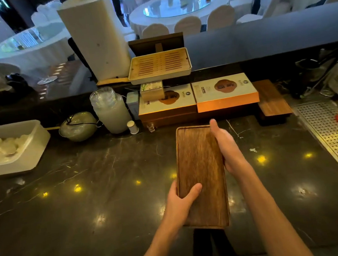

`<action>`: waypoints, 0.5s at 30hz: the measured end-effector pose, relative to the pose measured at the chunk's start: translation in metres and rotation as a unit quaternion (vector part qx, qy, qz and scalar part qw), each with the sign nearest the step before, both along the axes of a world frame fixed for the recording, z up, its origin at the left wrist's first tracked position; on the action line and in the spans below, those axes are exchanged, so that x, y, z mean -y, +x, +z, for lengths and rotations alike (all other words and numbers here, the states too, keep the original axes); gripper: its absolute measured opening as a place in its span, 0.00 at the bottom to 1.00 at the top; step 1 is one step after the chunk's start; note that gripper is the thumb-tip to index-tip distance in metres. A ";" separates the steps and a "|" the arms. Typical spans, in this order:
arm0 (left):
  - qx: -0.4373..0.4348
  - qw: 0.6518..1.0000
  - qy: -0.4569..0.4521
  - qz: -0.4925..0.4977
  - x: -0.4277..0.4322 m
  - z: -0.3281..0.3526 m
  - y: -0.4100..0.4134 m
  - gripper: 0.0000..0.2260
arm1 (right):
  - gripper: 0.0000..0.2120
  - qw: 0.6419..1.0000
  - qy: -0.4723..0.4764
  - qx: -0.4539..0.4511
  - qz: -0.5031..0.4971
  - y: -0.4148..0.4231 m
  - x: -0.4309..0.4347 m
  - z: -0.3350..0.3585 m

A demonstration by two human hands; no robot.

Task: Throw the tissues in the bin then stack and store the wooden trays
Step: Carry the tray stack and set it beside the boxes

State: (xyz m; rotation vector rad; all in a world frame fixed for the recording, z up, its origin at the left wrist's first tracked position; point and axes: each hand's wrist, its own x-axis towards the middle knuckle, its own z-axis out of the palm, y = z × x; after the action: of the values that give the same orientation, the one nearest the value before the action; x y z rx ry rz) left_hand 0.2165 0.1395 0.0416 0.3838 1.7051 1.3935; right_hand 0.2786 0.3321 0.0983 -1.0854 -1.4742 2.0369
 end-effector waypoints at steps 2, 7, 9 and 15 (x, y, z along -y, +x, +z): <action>-0.010 1.000 -0.015 0.007 -0.001 0.003 0.013 0.37 | 0.35 0.999 0.024 0.032 -0.008 -0.003 -0.009 0.005; -0.017 0.999 -0.016 0.031 0.002 0.010 0.029 0.39 | 0.37 0.998 0.024 0.053 0.003 0.032 0.040 -0.014; -0.022 0.999 -0.011 0.046 0.007 0.013 0.035 0.38 | 0.36 0.998 0.009 0.065 0.011 0.058 0.077 -0.030; -0.041 0.997 -0.025 0.068 0.037 0.009 0.070 0.33 | 0.19 0.995 -0.053 0.079 -0.013 0.133 0.164 -0.058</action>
State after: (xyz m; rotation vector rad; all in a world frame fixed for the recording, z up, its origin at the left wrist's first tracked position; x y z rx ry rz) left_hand 0.2863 0.1028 0.0511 0.3052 1.8590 1.4477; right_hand 0.4115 0.1678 0.0401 -1.3300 -1.4310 2.0733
